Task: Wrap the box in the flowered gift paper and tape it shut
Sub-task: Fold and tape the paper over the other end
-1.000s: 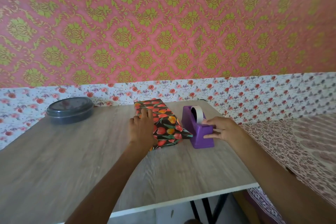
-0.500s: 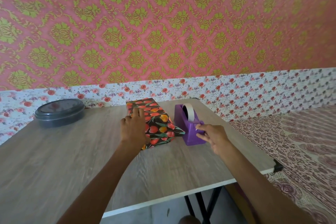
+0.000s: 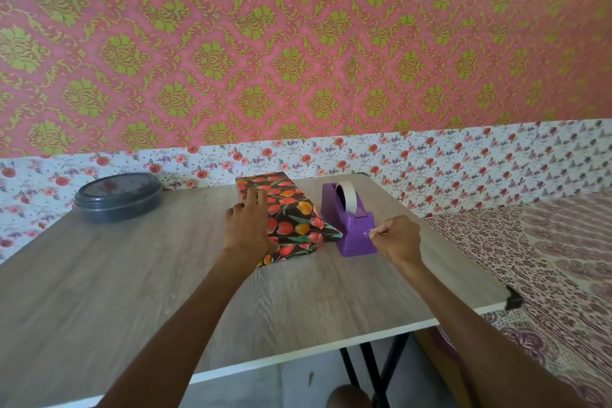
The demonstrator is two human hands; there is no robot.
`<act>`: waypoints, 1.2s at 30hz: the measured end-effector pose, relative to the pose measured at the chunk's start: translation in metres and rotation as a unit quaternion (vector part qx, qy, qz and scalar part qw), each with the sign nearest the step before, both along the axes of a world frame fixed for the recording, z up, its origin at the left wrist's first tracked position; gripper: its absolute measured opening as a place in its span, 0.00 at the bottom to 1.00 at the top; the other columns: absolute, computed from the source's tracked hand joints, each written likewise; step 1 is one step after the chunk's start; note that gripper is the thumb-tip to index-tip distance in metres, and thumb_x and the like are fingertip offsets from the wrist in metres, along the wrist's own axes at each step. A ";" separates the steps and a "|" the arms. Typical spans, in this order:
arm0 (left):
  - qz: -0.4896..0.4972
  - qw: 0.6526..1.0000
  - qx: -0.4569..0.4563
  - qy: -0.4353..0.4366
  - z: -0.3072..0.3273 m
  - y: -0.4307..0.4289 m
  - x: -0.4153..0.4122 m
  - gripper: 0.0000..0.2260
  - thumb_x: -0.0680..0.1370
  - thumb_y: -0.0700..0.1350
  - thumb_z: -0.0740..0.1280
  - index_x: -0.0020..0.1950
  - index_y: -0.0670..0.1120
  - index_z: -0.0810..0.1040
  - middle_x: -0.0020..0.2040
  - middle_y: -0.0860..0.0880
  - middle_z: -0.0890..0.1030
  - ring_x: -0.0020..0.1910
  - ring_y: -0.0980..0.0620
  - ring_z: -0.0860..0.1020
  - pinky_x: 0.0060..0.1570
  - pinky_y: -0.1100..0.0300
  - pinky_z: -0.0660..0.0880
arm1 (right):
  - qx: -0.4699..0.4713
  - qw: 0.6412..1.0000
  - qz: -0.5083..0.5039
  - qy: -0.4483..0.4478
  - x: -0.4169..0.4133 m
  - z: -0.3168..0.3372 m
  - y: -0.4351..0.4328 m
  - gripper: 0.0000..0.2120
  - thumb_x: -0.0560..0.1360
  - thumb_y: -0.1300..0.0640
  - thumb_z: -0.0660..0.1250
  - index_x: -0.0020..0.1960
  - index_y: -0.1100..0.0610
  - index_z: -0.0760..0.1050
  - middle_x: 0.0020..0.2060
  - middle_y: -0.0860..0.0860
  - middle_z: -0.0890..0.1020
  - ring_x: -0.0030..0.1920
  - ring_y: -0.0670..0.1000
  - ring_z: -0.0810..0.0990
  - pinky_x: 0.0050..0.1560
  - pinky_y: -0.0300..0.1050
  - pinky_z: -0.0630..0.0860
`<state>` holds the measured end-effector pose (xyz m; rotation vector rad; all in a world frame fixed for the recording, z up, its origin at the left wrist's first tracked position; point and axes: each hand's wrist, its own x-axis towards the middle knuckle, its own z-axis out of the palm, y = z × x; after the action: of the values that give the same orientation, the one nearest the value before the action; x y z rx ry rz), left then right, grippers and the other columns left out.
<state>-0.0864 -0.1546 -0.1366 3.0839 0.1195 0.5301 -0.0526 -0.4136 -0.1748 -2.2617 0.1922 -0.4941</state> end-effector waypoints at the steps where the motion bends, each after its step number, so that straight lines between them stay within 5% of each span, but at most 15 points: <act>1: 0.001 1.000 0.000 0.002 0.000 0.000 0.000 0.50 0.63 0.59 0.80 0.74 0.43 0.56 0.72 0.44 0.64 0.65 0.41 0.73 0.65 0.49 0.70 | -0.003 1.000 0.001 -0.020 -0.005 -0.001 -0.001 0.04 0.73 0.61 0.73 0.45 0.62 0.85 0.40 0.55 0.86 0.43 0.51 0.84 0.46 0.40 0.76; 4: 0.001 1.000 0.000 -0.001 0.001 0.002 -0.001 0.50 0.63 0.58 0.80 0.74 0.43 0.56 0.71 0.44 0.64 0.65 0.41 0.73 0.65 0.49 0.70 | -0.005 0.997 0.036 -0.071 -0.026 0.002 0.005 0.02 0.73 0.60 0.74 0.42 0.57 0.85 0.36 0.49 0.85 0.38 0.46 0.82 0.43 0.38 0.74; 8: -0.004 1.000 0.000 -0.012 -0.001 0.005 -0.004 0.49 0.63 0.59 0.80 0.73 0.44 0.56 0.71 0.44 0.64 0.64 0.41 0.74 0.65 0.49 0.71 | 0.193 0.958 0.212 -0.024 -0.061 0.006 0.039 0.05 0.73 0.63 0.74 0.42 0.55 0.84 0.30 0.50 0.84 0.27 0.46 0.79 0.31 0.40 0.78; 13: -0.007 1.000 -0.008 -0.021 -0.004 0.007 -0.004 0.49 0.64 0.59 0.80 0.74 0.44 0.56 0.72 0.45 0.63 0.65 0.42 0.73 0.66 0.49 0.70 | 0.197 0.947 0.248 -0.048 -0.066 -0.015 0.086 0.04 0.75 0.61 0.72 0.48 0.54 0.83 0.35 0.49 0.85 0.27 0.42 0.78 0.28 0.37 0.73; 15: -0.006 1.000 -0.005 -0.024 -0.005 0.006 -0.003 0.49 0.64 0.59 0.80 0.74 0.45 0.55 0.72 0.45 0.63 0.65 0.42 0.73 0.66 0.50 0.70 | 0.170 0.950 0.253 -0.069 -0.059 -0.022 0.097 0.15 0.74 0.61 0.73 0.59 0.49 0.79 0.42 0.45 0.85 0.32 0.40 0.81 0.33 0.35 0.75; 17: -0.007 1.000 -0.001 -0.029 -0.006 0.007 -0.001 0.48 0.65 0.58 0.79 0.74 0.45 0.55 0.72 0.45 0.63 0.65 0.42 0.73 0.66 0.50 0.70 | 0.130 0.951 0.273 -0.064 -0.051 -0.028 0.109 0.35 0.73 0.58 0.74 0.74 0.44 0.62 0.49 0.44 0.82 0.40 0.40 0.83 0.39 0.34 0.78; 19: -0.007 0.999 0.002 -0.032 -0.007 0.007 0.000 0.48 0.65 0.57 0.79 0.74 0.45 0.55 0.72 0.45 0.63 0.65 0.43 0.73 0.66 0.50 0.70 | 0.083 0.961 0.252 -0.075 -0.046 -0.035 0.123 0.43 0.72 0.54 0.75 0.77 0.46 0.52 0.51 0.43 0.79 0.44 0.41 0.82 0.41 0.31 0.78; 22: -0.007 0.999 0.002 -0.036 -0.008 0.008 0.000 0.49 0.65 0.58 0.79 0.75 0.45 0.54 0.73 0.45 0.63 0.66 0.43 0.73 0.66 0.50 0.70 | 0.099 0.974 0.165 -0.116 -0.040 -0.048 0.135 0.30 0.72 0.52 0.74 0.66 0.44 0.60 0.46 0.45 0.82 0.41 0.42 0.82 0.40 0.32 0.78; 26: -0.009 0.999 0.001 -0.033 -0.010 0.010 0.000 0.49 0.65 0.59 0.79 0.75 0.44 0.54 0.73 0.45 0.63 0.66 0.42 0.72 0.67 0.50 0.70 | 0.202 0.973 0.096 -0.052 -0.032 -0.056 0.138 0.20 0.72 0.53 0.75 0.47 0.41 0.62 0.41 0.50 0.83 0.33 0.51 0.83 0.34 0.52 0.82; 36: -0.013 0.999 0.001 -0.041 -0.012 0.010 0.003 0.46 0.65 0.57 0.79 0.73 0.45 0.56 0.70 0.46 0.66 0.65 0.44 0.73 0.67 0.51 0.69 | 0.165 0.982 0.091 -0.009 -0.015 -0.045 0.144 0.14 0.73 0.54 0.74 0.48 0.55 0.69 0.38 0.50 0.83 0.24 0.46 0.81 0.23 0.37 0.75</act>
<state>-0.0830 -0.1445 -0.1489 3.0555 0.0795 0.6548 -0.0677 -0.2701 -0.2194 -1.9279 0.0516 -0.3564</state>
